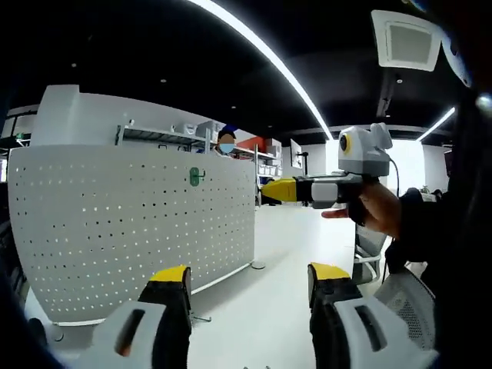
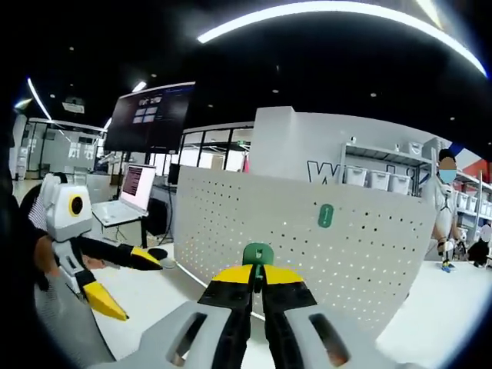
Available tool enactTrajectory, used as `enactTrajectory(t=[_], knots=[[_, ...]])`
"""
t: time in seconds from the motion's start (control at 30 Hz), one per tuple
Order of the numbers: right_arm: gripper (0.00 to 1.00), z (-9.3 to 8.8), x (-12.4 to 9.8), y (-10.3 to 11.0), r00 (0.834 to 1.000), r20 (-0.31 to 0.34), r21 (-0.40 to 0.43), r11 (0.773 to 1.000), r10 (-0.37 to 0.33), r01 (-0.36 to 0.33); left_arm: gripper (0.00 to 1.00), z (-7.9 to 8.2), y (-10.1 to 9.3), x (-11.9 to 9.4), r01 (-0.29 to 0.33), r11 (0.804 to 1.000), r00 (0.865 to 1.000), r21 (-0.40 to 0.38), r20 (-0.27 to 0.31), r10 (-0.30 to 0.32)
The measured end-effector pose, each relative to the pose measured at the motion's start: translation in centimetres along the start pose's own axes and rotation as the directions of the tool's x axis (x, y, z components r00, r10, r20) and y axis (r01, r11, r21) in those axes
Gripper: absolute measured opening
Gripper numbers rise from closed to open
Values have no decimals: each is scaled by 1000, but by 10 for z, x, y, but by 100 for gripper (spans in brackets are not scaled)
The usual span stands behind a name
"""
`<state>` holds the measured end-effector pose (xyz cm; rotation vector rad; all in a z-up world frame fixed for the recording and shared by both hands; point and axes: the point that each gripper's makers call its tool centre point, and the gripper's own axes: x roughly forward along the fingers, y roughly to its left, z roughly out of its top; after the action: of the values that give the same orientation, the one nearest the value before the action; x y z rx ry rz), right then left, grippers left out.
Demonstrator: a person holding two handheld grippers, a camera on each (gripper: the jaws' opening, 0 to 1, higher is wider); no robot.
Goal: Insert the hook assembly into the mounting plate slot until the hook locks in place.
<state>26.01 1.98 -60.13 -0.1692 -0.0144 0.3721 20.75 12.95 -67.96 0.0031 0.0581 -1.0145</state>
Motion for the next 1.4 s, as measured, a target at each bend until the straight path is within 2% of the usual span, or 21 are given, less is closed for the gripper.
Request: enactTrajectory(t=[0.17, 0.37, 0.67, 1.03, 1.4], knots=[[1, 13, 13, -31, 998, 24, -15, 998, -57, 57, 65, -13, 0, -1, 0, 1000, 1000, -8, -17, 0], [1, 25, 28, -65, 991, 45, -27, 992, -122, 123, 66, -20, 0, -1, -2, 1000, 1000, -10, -28, 2], [1, 28, 54, -106, 981, 47, -21, 981, -190, 191, 66, -25, 4, -2, -8, 1000, 999, -13, -36, 7], [1, 21, 87, -132, 973, 32, -8, 973, -230, 230, 65, -30, 4, -2, -1, 1000, 999, -10, -52, 0], [1, 14, 110, -145, 968, 20, 9, 968, -252, 251, 65, -33, 5, -2, 1, 1000, 998, -11, -62, -2]])
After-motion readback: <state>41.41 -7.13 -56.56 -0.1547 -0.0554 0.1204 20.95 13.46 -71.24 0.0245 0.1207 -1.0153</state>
